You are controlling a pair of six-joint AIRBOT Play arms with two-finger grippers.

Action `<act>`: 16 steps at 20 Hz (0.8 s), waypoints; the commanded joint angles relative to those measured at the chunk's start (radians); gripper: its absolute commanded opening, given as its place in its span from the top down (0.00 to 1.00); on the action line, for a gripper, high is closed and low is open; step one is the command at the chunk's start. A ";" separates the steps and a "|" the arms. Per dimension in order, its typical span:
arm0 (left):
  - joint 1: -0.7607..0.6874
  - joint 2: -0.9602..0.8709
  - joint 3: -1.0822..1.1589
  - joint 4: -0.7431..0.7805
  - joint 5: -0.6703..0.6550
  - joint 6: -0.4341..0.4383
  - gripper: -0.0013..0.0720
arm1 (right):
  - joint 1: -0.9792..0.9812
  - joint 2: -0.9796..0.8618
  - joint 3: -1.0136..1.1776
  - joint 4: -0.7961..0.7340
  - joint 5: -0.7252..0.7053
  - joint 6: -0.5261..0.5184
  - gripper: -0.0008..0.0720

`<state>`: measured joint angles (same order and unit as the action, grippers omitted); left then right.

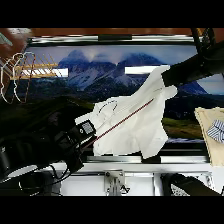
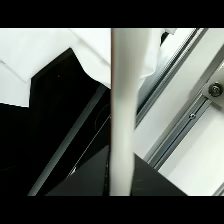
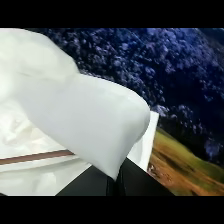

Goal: Fold the shirts.

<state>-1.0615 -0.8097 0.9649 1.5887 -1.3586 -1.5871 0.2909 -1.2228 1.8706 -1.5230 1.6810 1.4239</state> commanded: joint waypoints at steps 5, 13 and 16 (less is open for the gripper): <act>-0.005 -0.030 0.001 -0.020 0.054 0.154 0.93 | 0.000 0.071 0.000 0.091 -0.033 -0.122 0.89; -0.027 -0.047 0.001 -0.053 0.199 0.290 0.93 | 0.000 0.132 0.000 0.195 0.014 -0.137 0.89; -0.019 -0.064 0.000 -0.058 0.279 0.223 0.93 | 0.000 0.136 0.000 0.279 0.056 -0.097 0.89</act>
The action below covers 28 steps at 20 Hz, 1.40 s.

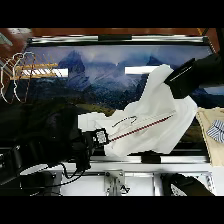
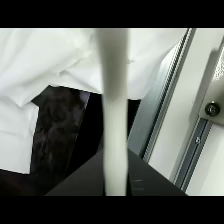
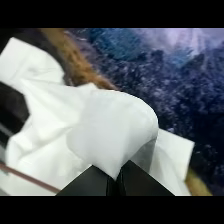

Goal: Fold the shirts.

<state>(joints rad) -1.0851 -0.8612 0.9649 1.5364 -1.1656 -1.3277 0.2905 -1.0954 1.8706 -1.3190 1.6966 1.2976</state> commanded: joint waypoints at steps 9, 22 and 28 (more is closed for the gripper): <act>0.061 -0.142 -0.051 -0.191 0.348 -0.130 0.93 | 0.000 0.078 0.000 0.105 0.055 0.081 0.89; 0.045 -0.155 -0.024 -0.259 0.391 -0.056 0.93 | 0.000 0.035 -0.001 0.185 0.158 0.124 0.89; 0.045 -0.153 -0.023 -0.272 0.387 -0.083 0.93 | 0.000 0.020 -0.001 0.134 0.161 0.188 0.70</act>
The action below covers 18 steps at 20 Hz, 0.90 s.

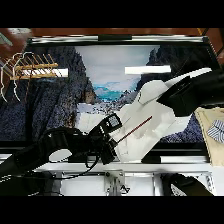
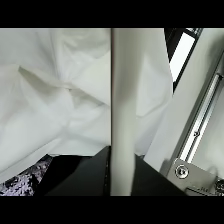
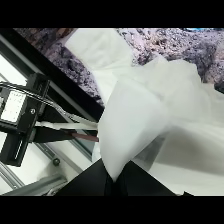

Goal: Fold the shirts.

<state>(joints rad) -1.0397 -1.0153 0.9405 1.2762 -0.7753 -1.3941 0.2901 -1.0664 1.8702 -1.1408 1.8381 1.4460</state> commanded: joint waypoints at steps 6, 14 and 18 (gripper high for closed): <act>-0.001 0.010 0.001 -0.021 -0.021 -0.059 0.93 | 0.000 0.018 0.001 -0.087 -0.010 -0.024 0.28; 0.000 0.010 0.001 0.098 -0.135 -0.058 0.93 | -0.055 0.071 0.000 -0.682 -0.091 -0.007 0.28; 0.000 0.010 0.001 0.116 -0.185 -0.002 0.93 | -0.295 0.028 0.000 -0.690 -0.092 -0.154 0.28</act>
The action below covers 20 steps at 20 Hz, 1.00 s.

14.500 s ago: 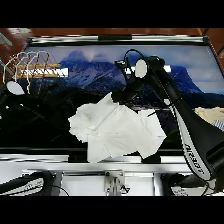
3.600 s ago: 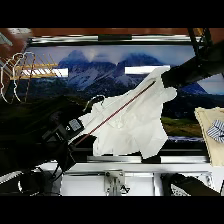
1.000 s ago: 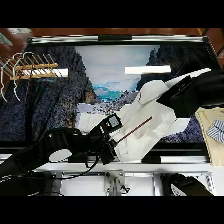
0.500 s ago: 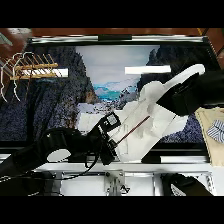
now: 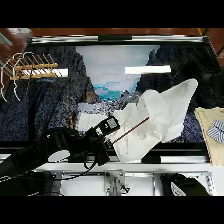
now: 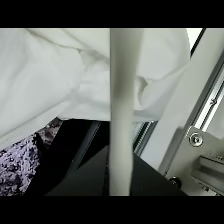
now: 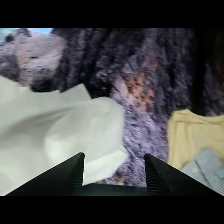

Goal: Fold the shirts.

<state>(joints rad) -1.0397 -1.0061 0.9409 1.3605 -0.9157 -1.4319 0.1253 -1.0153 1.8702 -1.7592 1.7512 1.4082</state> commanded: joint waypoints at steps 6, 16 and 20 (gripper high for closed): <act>0.071 0.000 0.000 0.058 -0.035 0.063 0.93 | -0.263 -0.147 -0.010 0.311 0.109 -0.798 0.29; 0.200 -0.008 0.000 0.007 -0.070 0.236 0.93 | -0.256 -0.287 -0.057 0.480 0.057 -1.154 0.18; 0.199 -0.013 -0.002 0.001 -0.073 0.261 0.93 | -0.240 -0.299 -0.056 0.517 -0.011 -1.217 0.13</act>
<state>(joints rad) -0.8463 -1.0153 0.9394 1.3697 -0.9802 -1.1980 -0.1242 -1.2991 1.8145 -1.2800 1.7832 0.2573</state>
